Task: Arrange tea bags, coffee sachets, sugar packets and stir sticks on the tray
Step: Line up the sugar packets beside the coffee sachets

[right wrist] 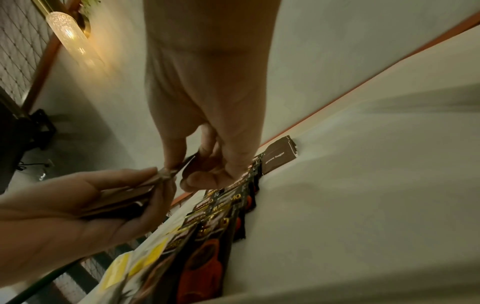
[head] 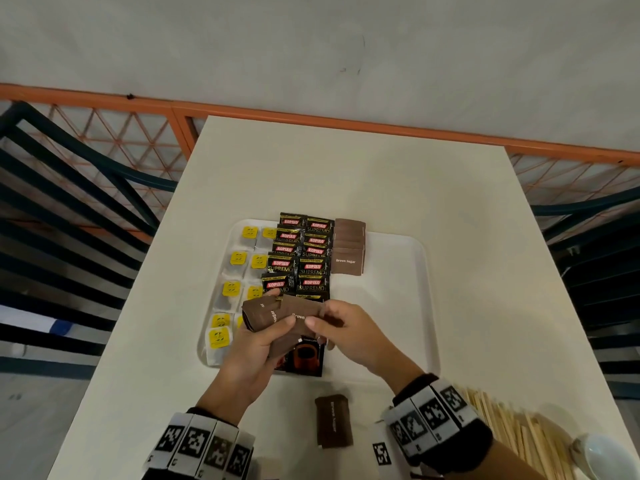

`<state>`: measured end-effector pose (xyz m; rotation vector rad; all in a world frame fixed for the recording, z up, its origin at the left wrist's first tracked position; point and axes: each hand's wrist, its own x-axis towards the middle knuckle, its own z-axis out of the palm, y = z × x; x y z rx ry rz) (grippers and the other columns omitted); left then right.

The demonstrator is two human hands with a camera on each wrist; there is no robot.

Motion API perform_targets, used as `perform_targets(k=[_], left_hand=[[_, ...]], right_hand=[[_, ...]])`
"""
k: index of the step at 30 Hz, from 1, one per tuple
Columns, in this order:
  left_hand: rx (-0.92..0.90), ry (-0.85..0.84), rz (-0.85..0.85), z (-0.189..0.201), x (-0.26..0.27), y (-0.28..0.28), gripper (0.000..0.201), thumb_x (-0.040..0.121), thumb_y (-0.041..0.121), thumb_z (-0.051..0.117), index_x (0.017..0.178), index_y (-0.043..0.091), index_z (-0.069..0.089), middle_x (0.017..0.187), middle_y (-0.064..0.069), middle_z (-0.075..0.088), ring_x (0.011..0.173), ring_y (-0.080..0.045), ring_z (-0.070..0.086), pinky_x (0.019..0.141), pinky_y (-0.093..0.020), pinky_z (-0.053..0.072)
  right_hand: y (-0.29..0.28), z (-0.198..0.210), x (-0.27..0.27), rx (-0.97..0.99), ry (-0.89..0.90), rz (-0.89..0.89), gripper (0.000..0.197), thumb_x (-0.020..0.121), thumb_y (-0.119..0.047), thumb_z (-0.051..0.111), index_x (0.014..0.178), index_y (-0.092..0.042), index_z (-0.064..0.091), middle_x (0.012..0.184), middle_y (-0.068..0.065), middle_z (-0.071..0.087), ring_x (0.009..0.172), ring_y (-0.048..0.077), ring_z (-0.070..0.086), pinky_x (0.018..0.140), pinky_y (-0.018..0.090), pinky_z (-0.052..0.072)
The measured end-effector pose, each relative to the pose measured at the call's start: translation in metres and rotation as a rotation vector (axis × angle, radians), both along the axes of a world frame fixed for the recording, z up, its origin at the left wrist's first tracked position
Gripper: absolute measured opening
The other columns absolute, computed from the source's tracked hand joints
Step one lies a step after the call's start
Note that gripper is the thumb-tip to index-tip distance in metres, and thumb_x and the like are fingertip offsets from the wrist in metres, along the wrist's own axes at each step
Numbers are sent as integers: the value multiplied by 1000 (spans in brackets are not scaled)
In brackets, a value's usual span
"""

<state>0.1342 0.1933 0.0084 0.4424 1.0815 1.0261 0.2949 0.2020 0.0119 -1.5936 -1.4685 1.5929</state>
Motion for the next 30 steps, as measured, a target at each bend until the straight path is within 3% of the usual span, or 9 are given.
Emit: perform_targets(k=[5, 7, 10, 14, 19, 26, 30], left_hand=[[-63, -55, -39, -2, 0, -2, 42, 86, -4, 50, 125, 11, 53, 107, -15, 65, 88, -23, 63, 58, -25, 55], [-72, -55, -60, -3, -1, -3, 35, 85, -6, 45, 113, 11, 59, 93, -10, 69, 83, -21, 62, 59, -26, 54], [-95, -60, -51, -3, -1, -4, 35, 85, -9, 41, 101, 15, 62, 83, -6, 70, 81, -21, 60, 61, -28, 54], [-117, -110, -33, -2, -2, -3, 40, 85, -12, 38, 108, 15, 56, 92, -11, 65, 81, -20, 64, 57, -25, 56], [-98, -129, -37, 1, -2, -4, 44, 85, -12, 38, 117, 14, 49, 94, -13, 63, 85, -22, 62, 59, -26, 57], [-107, -124, -31, 4, -2, -3, 49, 86, -13, 37, 127, 12, 47, 97, -14, 63, 88, -24, 61, 57, -26, 57], [-102, -117, -30, 5, -2, -4, 51, 86, -13, 37, 131, 11, 45, 97, -14, 63, 87, -23, 61, 54, -25, 56]], right_hand=[[-2, 0, 2, 5, 61, -77, 11, 92, -13, 53, 101, -15, 60, 83, -3, 60, 68, 10, 61, 73, 25, 54], [-2, 1, 5, 2, 67, -61, 16, 93, -9, 50, 104, -15, 60, 84, -2, 60, 71, 12, 62, 77, 26, 55], [-1, 1, 13, 0, 111, -98, 13, 92, -4, 51, 99, -11, 59, 83, 1, 61, 70, 12, 61, 71, 20, 55], [14, -6, 32, 46, 47, -312, 12, 85, -1, 61, 87, -13, 59, 78, 0, 64, 66, 12, 60, 63, 16, 51], [43, -26, 59, 113, -99, -451, 15, 81, -5, 67, 76, -17, 61, 69, 2, 64, 64, 19, 57, 67, 30, 48], [68, -37, 66, 118, -182, -448, 15, 83, -7, 65, 75, -19, 62, 66, -3, 63, 63, 14, 55, 68, 26, 49], [70, -42, 62, 132, -235, -439, 6, 83, -10, 65, 89, -8, 66, 65, -4, 62, 61, 10, 54, 66, 22, 47]])
